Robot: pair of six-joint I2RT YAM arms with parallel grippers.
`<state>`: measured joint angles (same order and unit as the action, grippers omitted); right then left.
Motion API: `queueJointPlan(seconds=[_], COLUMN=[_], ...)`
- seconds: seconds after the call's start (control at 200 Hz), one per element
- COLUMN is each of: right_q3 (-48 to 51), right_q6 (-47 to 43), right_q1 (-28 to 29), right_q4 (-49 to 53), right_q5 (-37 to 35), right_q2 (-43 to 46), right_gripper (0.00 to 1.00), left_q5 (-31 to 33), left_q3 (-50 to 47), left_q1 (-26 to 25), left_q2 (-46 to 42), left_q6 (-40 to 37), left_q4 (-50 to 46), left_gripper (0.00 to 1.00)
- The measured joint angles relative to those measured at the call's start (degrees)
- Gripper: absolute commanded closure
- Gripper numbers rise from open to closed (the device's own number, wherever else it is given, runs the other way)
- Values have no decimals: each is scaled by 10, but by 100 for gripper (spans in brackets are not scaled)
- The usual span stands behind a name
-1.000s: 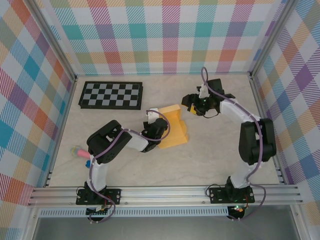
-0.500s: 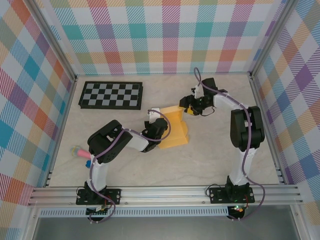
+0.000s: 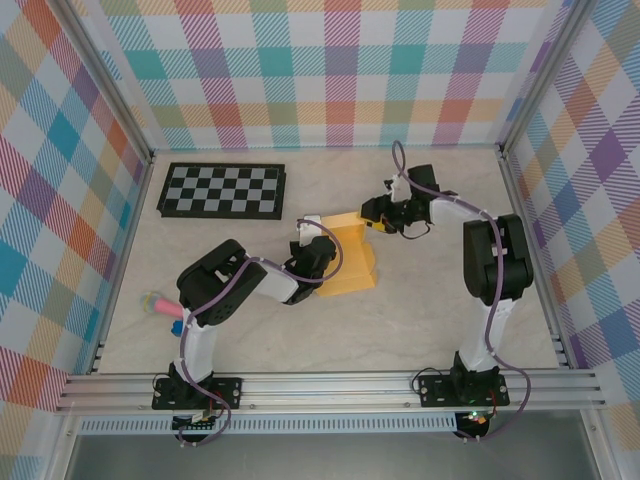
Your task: Fold the paper box
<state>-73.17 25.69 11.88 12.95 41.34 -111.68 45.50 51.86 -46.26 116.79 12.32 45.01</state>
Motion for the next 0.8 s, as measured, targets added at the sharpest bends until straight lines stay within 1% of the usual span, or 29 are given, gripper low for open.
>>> queueJointPlan(seconds=[0.08, 0.16, 0.235, 0.335, 0.37, 0.475, 0.54, 0.675, 0.8], right_q3=[18, 31, 38, 41, 41, 44, 45, 45, 50], right_q6=[2, 4, 3, 2, 1, -1, -3, -9, -9], right_q1=[-2, -3, -3, -3, -3, -3, -3, -3, -2], right_q4=[-17, -23, -18, -16, -16, -18, -18, -19, -26], right_q5=[1, -2, -8, -10, -12, -16, -18, -27, -32], right_q2=[10, 20, 28, 32, 33, 35, 37, 40, 43], right_gripper=[52, 52, 53, 55, 55, 56, 56, 56, 57], left_q5=[-6, -15, -25, -57, -70, -113, -139, -193, -237], left_q3=[1, 1, 0, -10, -21, -60, -74, -94, -129], left_q1=[0, 0, 0, 0, 0, 2, 3, 6, 9], left_q2=[2, 2, 3, 3, 2, -8, -27, -104, -185], left_q6=[-7, -16, -25, -34, -36, -38, -37, -27, -1], left_q4=[5, 7, 5, 26, 39, 44, 27, 17, 15], left_gripper=[90, 83, 58, 38, 34, 27, 25, 19, 17])
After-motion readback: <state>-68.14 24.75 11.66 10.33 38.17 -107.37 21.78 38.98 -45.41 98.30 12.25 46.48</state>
